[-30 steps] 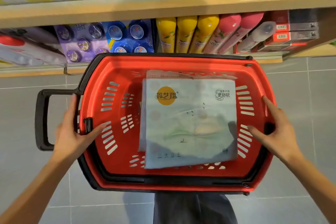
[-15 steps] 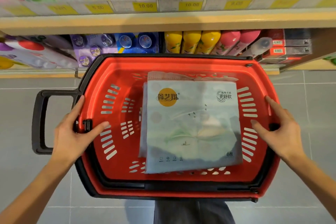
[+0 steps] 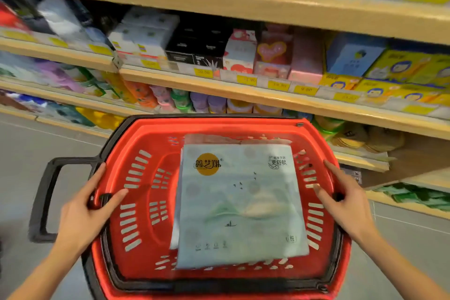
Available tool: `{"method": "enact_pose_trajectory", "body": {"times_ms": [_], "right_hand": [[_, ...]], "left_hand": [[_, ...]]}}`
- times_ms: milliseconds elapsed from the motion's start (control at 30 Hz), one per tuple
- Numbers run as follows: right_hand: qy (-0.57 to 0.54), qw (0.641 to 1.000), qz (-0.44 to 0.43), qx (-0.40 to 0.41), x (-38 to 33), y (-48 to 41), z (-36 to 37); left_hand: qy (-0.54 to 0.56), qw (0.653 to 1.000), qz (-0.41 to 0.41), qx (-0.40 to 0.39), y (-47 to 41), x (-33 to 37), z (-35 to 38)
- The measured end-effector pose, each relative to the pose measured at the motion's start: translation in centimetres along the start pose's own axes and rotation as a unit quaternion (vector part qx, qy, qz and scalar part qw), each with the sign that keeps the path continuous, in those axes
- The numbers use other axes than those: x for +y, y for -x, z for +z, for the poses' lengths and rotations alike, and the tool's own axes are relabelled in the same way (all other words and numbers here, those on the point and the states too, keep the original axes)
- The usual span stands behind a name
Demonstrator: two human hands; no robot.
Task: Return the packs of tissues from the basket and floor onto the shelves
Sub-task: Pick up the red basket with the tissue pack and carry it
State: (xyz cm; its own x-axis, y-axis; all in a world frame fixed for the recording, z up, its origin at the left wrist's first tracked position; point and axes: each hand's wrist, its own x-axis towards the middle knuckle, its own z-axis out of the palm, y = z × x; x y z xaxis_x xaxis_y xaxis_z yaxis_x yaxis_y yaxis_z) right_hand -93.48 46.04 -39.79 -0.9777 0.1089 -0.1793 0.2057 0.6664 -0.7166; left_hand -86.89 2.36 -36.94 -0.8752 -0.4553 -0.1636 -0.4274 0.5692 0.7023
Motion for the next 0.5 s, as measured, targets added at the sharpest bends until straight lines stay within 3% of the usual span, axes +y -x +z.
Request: {"method": "enact_pose_trajectory", "body": {"times_ms": [267, 500], "right_hand": [[0.016, 0.993, -0.108, -0.045, -13.5, 3.0, -4.5], [0.030, 0.972, -0.206, -0.112, -26.3, 5.0, -1.6]], "left_hand": [[-0.004, 0.991, -0.045, 0.125, 8.9, 3.7, -14.1], [-0.002, 0.978, -0.093, 0.189, 13.9, -0.5, -25.6]]}}
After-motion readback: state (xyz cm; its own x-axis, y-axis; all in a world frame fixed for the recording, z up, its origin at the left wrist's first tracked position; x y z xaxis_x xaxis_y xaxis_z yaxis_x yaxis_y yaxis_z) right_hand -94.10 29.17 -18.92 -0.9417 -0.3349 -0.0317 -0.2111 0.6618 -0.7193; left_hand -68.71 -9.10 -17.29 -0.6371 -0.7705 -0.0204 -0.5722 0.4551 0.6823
